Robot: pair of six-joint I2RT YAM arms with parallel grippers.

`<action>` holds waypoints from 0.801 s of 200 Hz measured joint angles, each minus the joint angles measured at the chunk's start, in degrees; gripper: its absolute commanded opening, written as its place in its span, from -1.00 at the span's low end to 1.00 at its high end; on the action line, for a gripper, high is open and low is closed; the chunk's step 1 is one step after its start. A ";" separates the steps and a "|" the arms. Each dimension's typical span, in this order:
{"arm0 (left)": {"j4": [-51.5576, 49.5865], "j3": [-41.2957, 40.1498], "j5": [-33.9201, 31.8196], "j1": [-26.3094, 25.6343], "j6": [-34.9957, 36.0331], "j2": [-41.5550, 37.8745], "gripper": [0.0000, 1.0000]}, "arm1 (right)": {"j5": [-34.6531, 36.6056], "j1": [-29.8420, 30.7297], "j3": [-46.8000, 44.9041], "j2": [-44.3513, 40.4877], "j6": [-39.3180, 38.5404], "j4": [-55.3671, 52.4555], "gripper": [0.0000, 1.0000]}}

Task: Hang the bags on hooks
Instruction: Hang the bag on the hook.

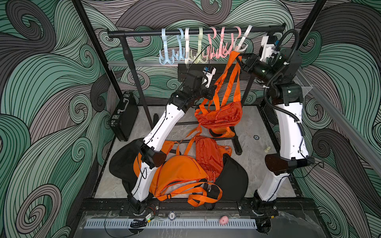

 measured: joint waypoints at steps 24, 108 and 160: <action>-0.09 -0.68 0.00 0.00 0.15 0.00 -0.89 | -0.02 0.31 0.44 0.83 -0.26 -1.11 -0.08; 0.00 -4.50 -0.04 0.00 0.81 -0.42 -0.68 | 0.55 0.44 -9.64 -1.38 -0.94 -0.68 0.57; -0.55 -7.13 -0.15 -0.07 1.31 -2.34 0.03 | 1.90 0.85 -17.29 -8.17 -2.16 0.42 0.64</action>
